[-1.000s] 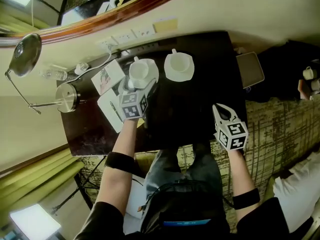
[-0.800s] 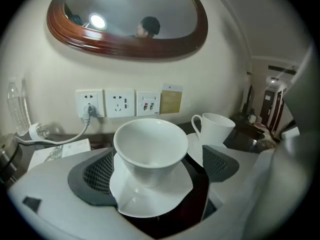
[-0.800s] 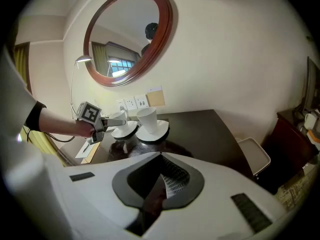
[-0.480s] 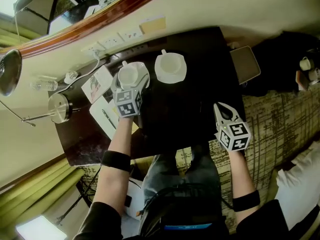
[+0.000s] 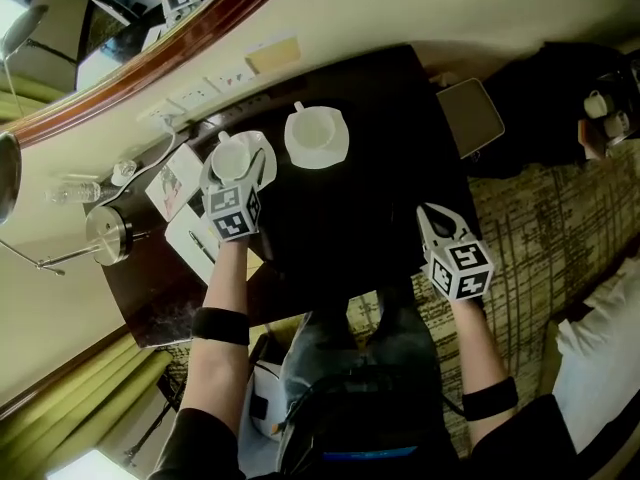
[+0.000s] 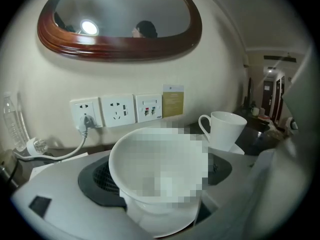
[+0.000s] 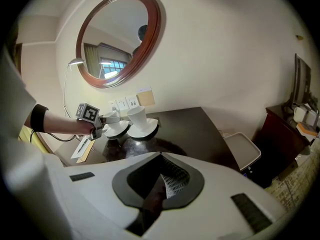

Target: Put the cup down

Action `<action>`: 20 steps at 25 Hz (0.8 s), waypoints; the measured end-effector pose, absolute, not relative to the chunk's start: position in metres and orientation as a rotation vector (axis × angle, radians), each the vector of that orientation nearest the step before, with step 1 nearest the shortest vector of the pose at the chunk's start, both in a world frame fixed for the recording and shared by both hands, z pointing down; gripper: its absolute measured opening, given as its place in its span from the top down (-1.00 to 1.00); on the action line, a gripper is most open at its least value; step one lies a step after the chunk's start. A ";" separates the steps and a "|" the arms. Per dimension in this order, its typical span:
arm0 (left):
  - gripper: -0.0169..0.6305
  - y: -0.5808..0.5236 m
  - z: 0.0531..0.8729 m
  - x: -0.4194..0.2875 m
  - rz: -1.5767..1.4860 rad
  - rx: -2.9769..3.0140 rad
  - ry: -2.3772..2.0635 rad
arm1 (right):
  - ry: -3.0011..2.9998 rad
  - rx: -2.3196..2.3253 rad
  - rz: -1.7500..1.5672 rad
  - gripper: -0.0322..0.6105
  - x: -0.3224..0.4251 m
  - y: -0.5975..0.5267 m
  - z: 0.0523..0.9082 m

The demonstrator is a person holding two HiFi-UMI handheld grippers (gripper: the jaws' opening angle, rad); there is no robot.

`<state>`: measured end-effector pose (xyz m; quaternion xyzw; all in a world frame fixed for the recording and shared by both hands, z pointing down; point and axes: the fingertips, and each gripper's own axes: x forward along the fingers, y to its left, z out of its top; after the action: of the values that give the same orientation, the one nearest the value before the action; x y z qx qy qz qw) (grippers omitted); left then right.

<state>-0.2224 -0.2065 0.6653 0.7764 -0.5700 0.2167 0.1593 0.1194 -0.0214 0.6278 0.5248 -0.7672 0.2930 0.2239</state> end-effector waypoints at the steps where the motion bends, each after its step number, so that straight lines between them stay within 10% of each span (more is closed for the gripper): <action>1: -0.37 -0.205 0.665 -0.222 0.620 2.223 -1.625 | -2.120 1.449 0.809 0.89 0.119 -0.022 0.627; 20: -0.36 -0.141 0.605 -0.157 0.585 2.436 -1.452 | -2.186 1.349 0.818 0.89 0.123 -0.012 0.610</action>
<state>-0.1572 -0.1409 0.6045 0.8349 -0.4977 0.2005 0.1229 0.1233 -0.0125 0.6103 0.4879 -0.7909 0.2959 0.2211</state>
